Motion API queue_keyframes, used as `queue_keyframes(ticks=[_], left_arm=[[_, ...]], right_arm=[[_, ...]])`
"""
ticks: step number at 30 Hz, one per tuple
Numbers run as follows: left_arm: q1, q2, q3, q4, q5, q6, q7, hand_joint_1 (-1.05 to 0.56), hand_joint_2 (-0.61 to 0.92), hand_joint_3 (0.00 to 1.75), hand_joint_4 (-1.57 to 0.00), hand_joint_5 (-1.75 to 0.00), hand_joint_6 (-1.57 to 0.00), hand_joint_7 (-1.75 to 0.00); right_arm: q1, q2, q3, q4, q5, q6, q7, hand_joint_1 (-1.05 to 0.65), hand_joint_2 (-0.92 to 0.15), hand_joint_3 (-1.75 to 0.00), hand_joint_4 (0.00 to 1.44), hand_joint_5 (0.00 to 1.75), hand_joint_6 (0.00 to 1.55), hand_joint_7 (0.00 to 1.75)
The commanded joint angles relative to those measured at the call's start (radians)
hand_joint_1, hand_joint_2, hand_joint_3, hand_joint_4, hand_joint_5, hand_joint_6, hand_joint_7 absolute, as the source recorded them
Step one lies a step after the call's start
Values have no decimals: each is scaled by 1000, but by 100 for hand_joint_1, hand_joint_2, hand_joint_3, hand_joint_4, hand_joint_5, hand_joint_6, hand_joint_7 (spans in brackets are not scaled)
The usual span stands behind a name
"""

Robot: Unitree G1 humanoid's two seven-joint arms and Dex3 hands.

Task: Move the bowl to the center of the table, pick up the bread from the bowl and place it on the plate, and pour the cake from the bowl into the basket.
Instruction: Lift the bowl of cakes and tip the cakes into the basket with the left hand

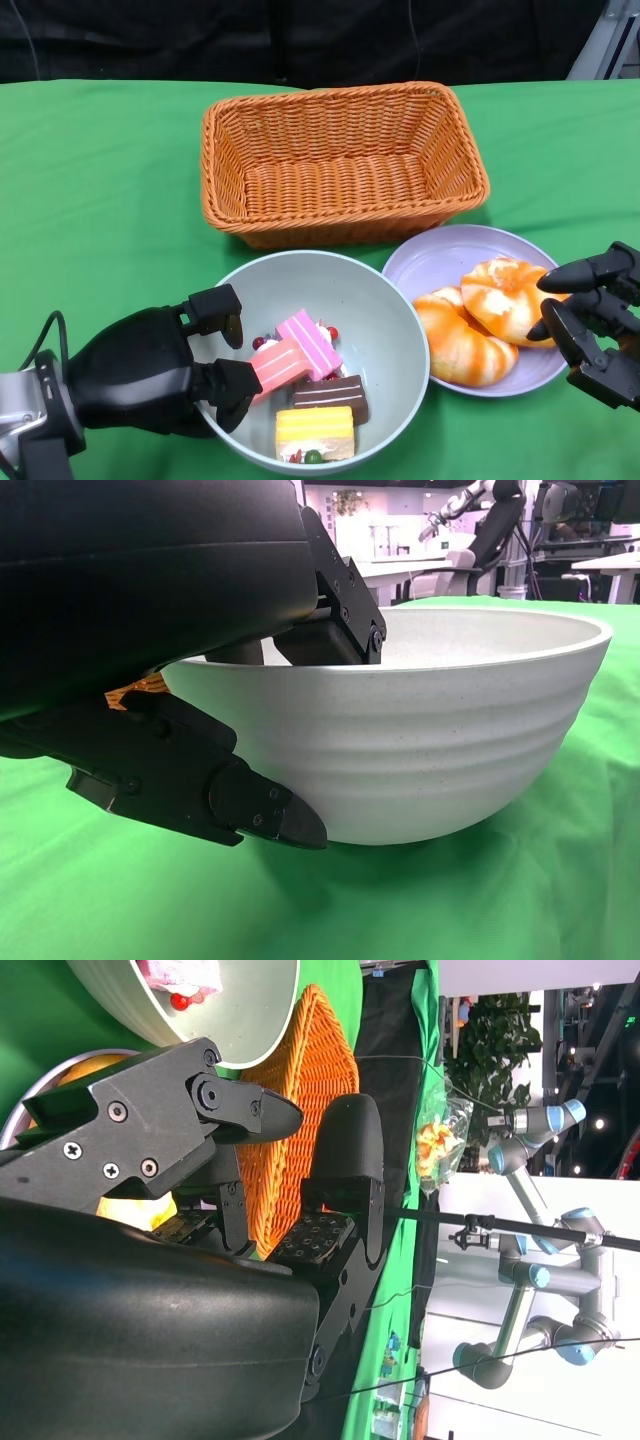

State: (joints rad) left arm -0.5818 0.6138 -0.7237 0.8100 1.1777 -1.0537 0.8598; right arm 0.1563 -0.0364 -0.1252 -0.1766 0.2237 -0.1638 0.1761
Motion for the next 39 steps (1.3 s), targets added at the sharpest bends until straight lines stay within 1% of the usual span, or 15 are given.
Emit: queue_keyframes(ticks=[1, 9, 13, 16, 17, 18, 20, 22, 24, 28, 31, 32, 34, 37, 39], left_arm=[[-12, 6, -5, 11, -4, -7, 27, -23, 83, 0, -73, -173, -71, -144], [-14, 9, -7, 12, -6, -19, 43, -23, 85, 1, -73, -174, -66, -152], [-11, 9, 6, 16, -25, -47, 61, -25, 87, 1, -74, -171, -70, -146], [-6, 7, 20, 16, -41, -62, 90, -25, 89, 1, -77, -167, -73, -138], [-5, 5, 24, 18, -47, -68, 98, -25, 91, 2, -80, -161, -79, -122], [-4, 4, 27, 21, -49, -73, 104, -26, 91, 3, -81, -158, -83, -113], [-1, 3, 40, 20, -64, -88, 98, -25, 92, 3, -82, -157, -87, -106], [-1, 3, 47, 22, -77, -103, 84, -24, 92, 2, -81, -158, -87, -106], [-2, 5, 49, 25, -90, -118, 66, -23, 92, 2, -78, -163, -82, -117], [-1, 2, 54, 29, -93, -124, 56, -20, 90, 1, -79, -164, -85, -113], [7, 7, 62, 18, -102, -124, 31, -21, 90, 1, -79, -166, -84, -117], [9, 8, 64, 17, -106, -127, 25, -20, 91, 3, -77, -170, -80, -125], [10, 8, 68, 16, -114, -132, 15, -20, 92, 4, -76, -172, -77, -132], [15, 9, 81, 11, -123, -139, 10, -18, 92, 4, -78, -170, -80, -125], [18, 9, 91, 6, -125, -143, 15, -18, 91, 3, -78, -170, -80, -125]], right_arm=[[5, 0, -5, -11, -5, -19, -8, -9, -70, -62, 76, 139, 81, 98], [5, 3, -3, -10, 0, -24, -8, -7, -70, -63, 76, 138, 81, 98], [0, 1, -4, 4, -1, -43, -1, -8, -70, -63, 76, 139, 80, 98], [-5, 3, -6, 15, 6, -54, 2, -10, -70, -62, 76, 139, 80, 97], [-5, 3, -6, 17, 3, -57, 0, -10, -71, -61, 76, 138, 80, 97], [-5, 3, -6, 18, 0, -58, -2, -11, -71, -61, 77, 138, 81, 96], [-7, 5, -8, 25, 5, -67, -2, -11, -71, -60, 77, 137, 81, 96], [-9, 4, -9, 33, -3, -82, -3, -12, -71, -59, 78, 136, 81, 95], [-9, 2, -9, 37, -7, -92, -3, -13, -72, -58, 78, 136, 81, 95], [-9, 5, -9, 36, 3, -88, -5, -12, -72, -58, 78, 136, 81, 94], [-3, 6, -6, 23, -6, -80, -14, -12, -71, -58, 78, 136, 81, 94], [-4, 5, -6, 24, -6, -80, -14, -12, -71, -59, 77, 137, 80, 95], [-4, 4, -5, 25, -5, -82, -14, -12, -70, -61, 76, 138, 79, 97], [-5, 6, -3, 25, -1, -74, -17, -11, -69, -63, 76, 139, 79, 98], [-9, 5, -2, 34, -8, -86, -16, -11, -68, -64, 76, 139, 79, 99]])
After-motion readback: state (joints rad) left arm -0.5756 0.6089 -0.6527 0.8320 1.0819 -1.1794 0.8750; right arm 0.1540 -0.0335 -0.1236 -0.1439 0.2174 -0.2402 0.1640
